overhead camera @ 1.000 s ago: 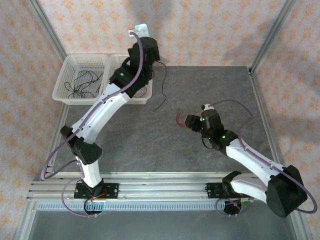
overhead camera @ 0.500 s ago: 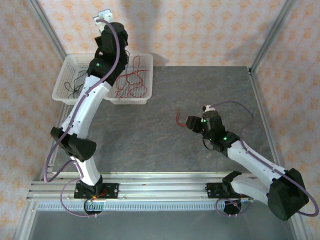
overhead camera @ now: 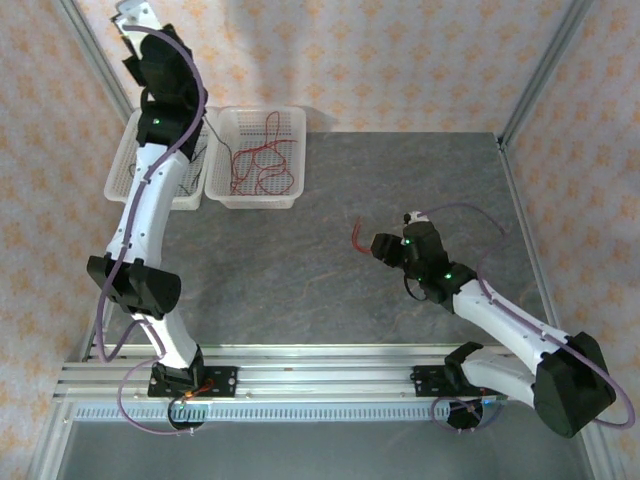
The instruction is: Untangle the cables
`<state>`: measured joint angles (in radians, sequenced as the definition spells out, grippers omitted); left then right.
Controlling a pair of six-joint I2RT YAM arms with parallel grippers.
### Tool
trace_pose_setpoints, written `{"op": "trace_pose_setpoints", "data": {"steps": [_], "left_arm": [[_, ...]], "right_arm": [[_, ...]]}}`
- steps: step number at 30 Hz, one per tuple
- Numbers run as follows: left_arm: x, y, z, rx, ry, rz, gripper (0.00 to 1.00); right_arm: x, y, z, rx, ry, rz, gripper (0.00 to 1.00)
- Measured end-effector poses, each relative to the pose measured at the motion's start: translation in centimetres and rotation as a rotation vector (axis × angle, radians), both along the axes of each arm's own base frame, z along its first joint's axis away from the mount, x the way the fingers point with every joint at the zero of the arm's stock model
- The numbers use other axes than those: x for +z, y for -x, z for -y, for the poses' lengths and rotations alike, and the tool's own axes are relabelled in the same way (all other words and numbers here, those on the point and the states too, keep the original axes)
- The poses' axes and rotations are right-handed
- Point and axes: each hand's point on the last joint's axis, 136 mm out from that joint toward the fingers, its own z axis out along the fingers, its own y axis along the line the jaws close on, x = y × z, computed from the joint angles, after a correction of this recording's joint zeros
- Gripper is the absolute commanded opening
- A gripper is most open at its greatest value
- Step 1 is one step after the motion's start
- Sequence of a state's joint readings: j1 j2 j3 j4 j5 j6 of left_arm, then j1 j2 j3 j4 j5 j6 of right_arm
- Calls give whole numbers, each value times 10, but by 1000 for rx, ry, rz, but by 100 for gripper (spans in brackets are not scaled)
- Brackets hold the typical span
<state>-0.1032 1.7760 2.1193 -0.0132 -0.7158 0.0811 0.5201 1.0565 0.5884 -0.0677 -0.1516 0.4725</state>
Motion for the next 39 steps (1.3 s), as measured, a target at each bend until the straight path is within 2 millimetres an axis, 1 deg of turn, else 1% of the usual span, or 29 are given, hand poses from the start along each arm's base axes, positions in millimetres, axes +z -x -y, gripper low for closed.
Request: {"op": "trace_pose_setpoints", "data": {"steps": [3,6,15,18,21,26,29,34,39], "left_arm": [[3,2,-17,41,-1,21,0],[-2,-1,-29,68,-1,17,0],[-37,-24,-57,128,-4,-39,0],[-54,-32,-69,150,-4,-63,0],[-77,-43,-78,165,-2,-94,0],[-135,-62,-86,177,1,-200,0],[-165,-68,-86,177,3,-257,0],[-205,-69,-86,175,30,-304,0],[-249,-63,-94,186,103,-349,0]], "right_arm": [[-2,1,1,0,2,-5,50],[-3,1,1,-2,2,-8,50],[-4,2,0,-6,-7,-14,50],[-4,2,0,-8,-14,-20,50],[-9,4,1,-11,-16,-32,50],[-20,8,3,-15,-11,-60,50],[-24,9,3,-14,-8,-69,50],[-28,9,2,-16,-3,-83,50],[-33,10,1,-10,-5,-101,50]]}}
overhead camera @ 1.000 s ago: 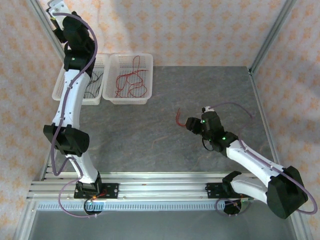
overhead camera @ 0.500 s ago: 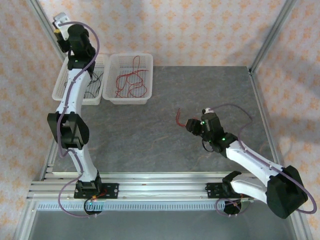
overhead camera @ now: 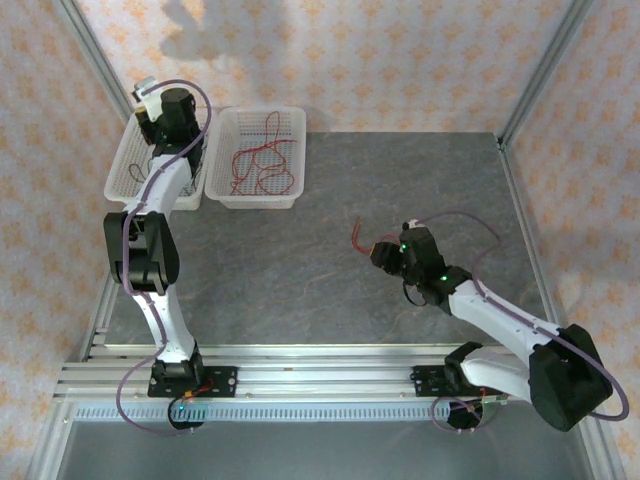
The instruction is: Untangle the cables
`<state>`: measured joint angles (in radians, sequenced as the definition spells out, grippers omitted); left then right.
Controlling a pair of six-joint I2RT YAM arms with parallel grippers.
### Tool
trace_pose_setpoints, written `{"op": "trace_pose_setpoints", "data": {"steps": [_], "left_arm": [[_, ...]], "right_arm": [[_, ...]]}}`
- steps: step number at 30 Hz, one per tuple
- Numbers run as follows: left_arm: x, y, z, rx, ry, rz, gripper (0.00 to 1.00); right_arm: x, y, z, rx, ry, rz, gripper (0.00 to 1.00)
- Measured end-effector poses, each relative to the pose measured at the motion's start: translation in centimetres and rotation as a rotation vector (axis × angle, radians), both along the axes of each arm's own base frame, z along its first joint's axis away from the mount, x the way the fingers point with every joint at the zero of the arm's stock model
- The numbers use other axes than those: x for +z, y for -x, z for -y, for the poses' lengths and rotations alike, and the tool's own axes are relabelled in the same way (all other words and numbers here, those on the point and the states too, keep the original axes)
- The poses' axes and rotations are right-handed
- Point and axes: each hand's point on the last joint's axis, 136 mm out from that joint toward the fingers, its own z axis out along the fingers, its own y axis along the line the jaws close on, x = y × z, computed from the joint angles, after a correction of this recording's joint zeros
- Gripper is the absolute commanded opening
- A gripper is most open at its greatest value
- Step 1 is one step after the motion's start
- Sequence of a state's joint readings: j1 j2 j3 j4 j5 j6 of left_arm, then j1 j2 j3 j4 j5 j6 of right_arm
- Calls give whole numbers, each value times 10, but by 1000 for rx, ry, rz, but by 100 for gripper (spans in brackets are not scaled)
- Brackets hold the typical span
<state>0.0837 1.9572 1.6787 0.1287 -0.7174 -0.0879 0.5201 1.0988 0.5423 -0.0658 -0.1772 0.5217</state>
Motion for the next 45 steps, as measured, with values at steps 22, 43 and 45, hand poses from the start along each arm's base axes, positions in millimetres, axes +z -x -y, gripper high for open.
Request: {"op": "trace_pose_setpoints", "data": {"steps": [22,43,45], "left_arm": [[-134,33,-4,24,287,-140,62],[-40,40,53,-221,371,5,71],[-25,44,64,-255,373,26,71]], "right_arm": [[-18,7,9,-23,50,-62,52],[-21,-35,9,-70,243,-149,53],[-17,-43,5,-54,259,-138,53]]}}
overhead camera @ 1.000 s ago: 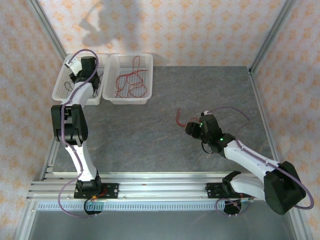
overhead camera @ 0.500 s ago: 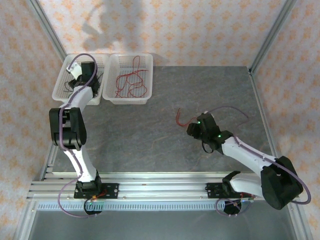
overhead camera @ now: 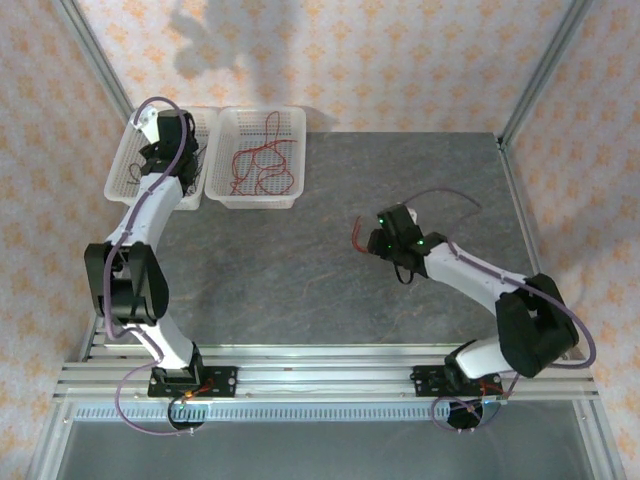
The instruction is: Untangle the cables
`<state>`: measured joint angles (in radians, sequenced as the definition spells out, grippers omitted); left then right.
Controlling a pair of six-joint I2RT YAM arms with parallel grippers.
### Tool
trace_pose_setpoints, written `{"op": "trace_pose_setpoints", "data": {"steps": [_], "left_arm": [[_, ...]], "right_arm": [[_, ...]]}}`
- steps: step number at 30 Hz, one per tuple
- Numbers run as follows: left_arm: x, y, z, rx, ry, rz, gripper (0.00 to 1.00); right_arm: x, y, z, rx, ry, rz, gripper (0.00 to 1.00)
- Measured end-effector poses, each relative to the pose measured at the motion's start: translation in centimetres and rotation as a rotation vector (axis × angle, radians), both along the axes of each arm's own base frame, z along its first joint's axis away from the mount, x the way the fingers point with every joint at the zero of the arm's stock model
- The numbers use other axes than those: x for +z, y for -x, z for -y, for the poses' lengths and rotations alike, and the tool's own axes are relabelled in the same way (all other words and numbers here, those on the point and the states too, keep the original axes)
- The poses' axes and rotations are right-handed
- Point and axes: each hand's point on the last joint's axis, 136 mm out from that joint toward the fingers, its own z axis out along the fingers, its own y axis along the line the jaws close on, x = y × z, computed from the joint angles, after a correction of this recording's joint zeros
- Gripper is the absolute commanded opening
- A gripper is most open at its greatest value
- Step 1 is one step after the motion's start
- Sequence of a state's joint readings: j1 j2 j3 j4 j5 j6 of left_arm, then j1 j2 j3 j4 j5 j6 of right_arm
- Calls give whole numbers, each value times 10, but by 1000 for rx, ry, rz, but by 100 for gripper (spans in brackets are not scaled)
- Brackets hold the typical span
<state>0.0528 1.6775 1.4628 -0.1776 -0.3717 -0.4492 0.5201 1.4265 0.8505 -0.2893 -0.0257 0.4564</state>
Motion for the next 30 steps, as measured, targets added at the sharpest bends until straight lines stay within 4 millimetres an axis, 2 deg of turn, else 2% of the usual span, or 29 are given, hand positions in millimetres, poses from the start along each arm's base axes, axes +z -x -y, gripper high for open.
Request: {"op": "trace_pose_setpoints", "data": {"steps": [3,6,10,14,18,23,26,30], "left_arm": [[18,8,18,-44,14,35,71],[26,16,35,-85,32,53,72],[22,27,61,-147,51,37,72],[12,41,84,-206,76,13,72],[11,58,90,-234,89,10,72],[20,77,91,-243,97,33,72],[22,85,92,-250,99,42,72],[19,91,99,-266,105,37,72]], "right_arm": [[6,-15,-9,30,17,16,52],[9,-32,-18,60,33,29,51],[5,-55,-32,90,51,35,49],[-10,-79,-46,114,77,25,45],[-30,-96,-54,131,107,3,41],[-49,-105,-58,140,133,-22,35],[-53,-107,-59,143,140,-28,33],[-49,-111,-61,141,135,-15,30]]}}
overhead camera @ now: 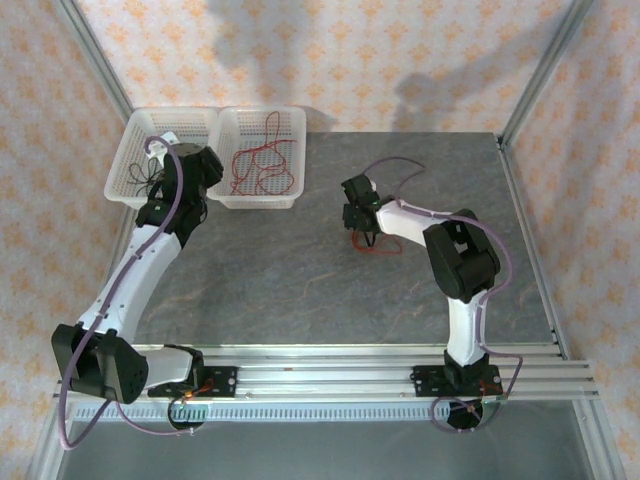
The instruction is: Untangle the cables
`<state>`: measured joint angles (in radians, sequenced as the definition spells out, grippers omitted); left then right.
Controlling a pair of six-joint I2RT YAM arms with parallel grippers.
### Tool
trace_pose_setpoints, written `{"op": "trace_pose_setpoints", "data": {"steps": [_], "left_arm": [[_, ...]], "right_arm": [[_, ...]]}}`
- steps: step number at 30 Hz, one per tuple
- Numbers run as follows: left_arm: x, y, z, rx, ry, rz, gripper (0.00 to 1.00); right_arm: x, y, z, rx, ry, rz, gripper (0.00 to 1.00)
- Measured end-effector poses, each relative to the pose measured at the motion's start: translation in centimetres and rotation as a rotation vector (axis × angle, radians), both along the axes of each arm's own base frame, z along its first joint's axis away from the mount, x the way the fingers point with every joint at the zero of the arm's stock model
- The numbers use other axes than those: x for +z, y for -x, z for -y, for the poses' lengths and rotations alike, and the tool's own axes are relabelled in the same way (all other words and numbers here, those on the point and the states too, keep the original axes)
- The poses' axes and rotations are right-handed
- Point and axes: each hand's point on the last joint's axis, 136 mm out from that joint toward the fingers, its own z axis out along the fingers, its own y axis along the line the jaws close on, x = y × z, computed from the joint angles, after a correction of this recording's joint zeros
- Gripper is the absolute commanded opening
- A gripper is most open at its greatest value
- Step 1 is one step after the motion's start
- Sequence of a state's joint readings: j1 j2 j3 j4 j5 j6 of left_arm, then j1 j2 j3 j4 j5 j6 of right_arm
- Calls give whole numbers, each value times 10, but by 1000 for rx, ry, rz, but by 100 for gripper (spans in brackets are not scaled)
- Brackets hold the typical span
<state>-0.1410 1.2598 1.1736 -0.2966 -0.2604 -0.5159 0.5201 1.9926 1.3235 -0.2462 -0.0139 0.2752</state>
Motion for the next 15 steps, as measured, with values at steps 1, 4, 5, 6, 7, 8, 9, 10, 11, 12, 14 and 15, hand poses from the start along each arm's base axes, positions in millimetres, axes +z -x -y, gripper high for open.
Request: {"op": "trace_pose_setpoints", "data": {"steps": [1,4,5,6,7,8,9,10,11,12,14,15], "left_arm": [[-2,1,2,-4,0,-5,72],[-9,2,6,-16,-2,-22,72],[-11,2,7,-17,-1,-27,72],[-12,2,9,-22,-1,-29,72],[-12,3,9,-22,-1,-30,72],[-13,3,10,-25,0,-31,72],[-13,3,11,-28,3,-30,72],[-13,3,12,-30,3,-30,72],[-13,2,15,-38,5,-30,72],[-13,2,17,-44,6,-31,72],[-13,2,22,-60,9,-31,71],[-13,2,26,-72,10,-31,71]], "right_arm": [[1,-2,-1,0,-2,4,30],[3,-7,-4,0,-7,13,27],[1,-7,-4,0,-7,12,25],[-1,-8,-4,0,-5,10,22],[-2,-8,-5,0,-4,8,19],[-5,-8,-4,-1,0,3,14],[-7,-8,-4,0,6,1,8],[-9,-8,-3,-3,8,-2,4],[-10,-8,-3,-4,11,-3,0],[-10,-8,-2,-5,13,-2,0],[-10,-9,-2,-1,18,3,0],[-9,-10,-3,-1,15,7,0]]}}
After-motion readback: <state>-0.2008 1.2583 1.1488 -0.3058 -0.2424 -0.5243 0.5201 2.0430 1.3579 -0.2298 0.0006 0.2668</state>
